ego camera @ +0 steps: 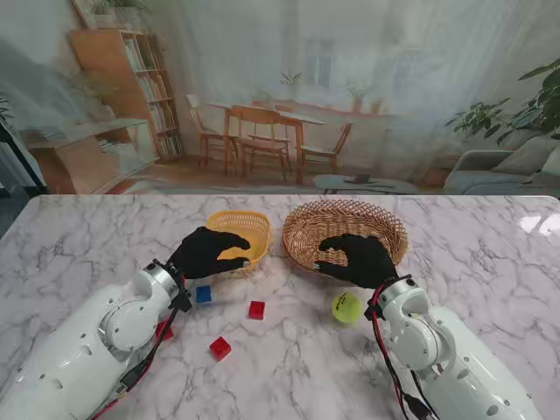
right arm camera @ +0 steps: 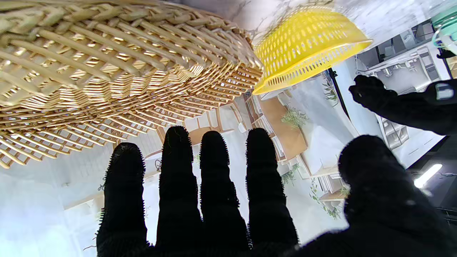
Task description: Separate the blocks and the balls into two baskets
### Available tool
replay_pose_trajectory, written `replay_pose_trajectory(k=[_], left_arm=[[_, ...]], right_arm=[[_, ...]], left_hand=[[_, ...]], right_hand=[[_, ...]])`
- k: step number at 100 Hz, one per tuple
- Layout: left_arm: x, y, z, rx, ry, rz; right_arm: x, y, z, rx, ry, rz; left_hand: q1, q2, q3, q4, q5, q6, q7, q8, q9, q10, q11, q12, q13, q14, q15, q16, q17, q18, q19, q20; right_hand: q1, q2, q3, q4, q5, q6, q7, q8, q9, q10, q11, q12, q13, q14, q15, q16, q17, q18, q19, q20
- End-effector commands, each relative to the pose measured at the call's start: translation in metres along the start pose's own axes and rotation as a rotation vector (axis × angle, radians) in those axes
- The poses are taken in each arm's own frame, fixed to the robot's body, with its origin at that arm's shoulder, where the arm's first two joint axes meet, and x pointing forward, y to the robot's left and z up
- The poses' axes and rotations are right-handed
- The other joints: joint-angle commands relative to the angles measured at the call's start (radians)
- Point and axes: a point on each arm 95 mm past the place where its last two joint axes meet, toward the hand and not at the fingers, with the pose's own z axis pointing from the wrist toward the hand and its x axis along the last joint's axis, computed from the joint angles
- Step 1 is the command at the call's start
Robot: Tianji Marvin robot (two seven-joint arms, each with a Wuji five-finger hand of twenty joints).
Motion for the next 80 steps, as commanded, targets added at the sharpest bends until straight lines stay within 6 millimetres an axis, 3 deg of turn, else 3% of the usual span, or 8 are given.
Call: replay_pose_trajectory(k=[1, 48, 80], left_arm=[[0.006, 0.001, -0.001, -0.015, 0.012, 0.005], [0.011, 0.004, -0.001, -0.032, 0.031, 0.0], [0.011, 0.003, -0.002, -0.033, 0.029, -0.004]], right_arm=[[0.004, -0.003, -0.005, 0.001, 0.01, 0.004], [0.007, -0.003, -0.008, -0.004, 0.007, -0.005], [0.021, 0.0, -0.016, -0.013, 0.032, -0.02]], left_hand=[[-0.008, 0.043, -0.028, 0.004, 0.026, -0.016, -0.004, -0.005, 0.023, -0.014, 0.015, 0.01, 0.013, 0.001, 0.002, 0.002, -0.01, 0.031, -0.01, 0.019], [-0.008, 0.044, -0.027, 0.004, 0.026, -0.016, -0.003, -0.005, 0.023, -0.015, 0.014, 0.009, 0.013, 0.001, 0.001, 0.001, -0.01, 0.032, -0.01, 0.018], [-0.008, 0.043, -0.027, 0.004, 0.024, -0.016, -0.006, -0.007, 0.022, -0.013, 0.012, 0.008, 0.012, 0.002, 0.0, 0.0, -0.01, 0.032, -0.011, 0.018]], right_hand=[[0.009, 0.036, -0.004, 0.0, -0.025, -0.012, -0.017, -0.007, -0.022, -0.009, -0.009, 0.001, 0.006, 0.005, -0.039, 0.008, -0.005, 0.008, -0.001, 0.011], [0.008, 0.036, -0.002, 0.0, -0.023, -0.012, -0.016, -0.007, -0.022, -0.007, -0.01, -0.001, 0.005, 0.006, -0.04, 0.007, -0.006, 0.007, -0.002, 0.01], [0.007, 0.036, -0.002, 0.0, -0.022, -0.014, -0.016, -0.008, -0.021, -0.009, -0.01, -0.002, 0.007, 0.005, -0.04, 0.007, -0.004, 0.007, -0.001, 0.01]])
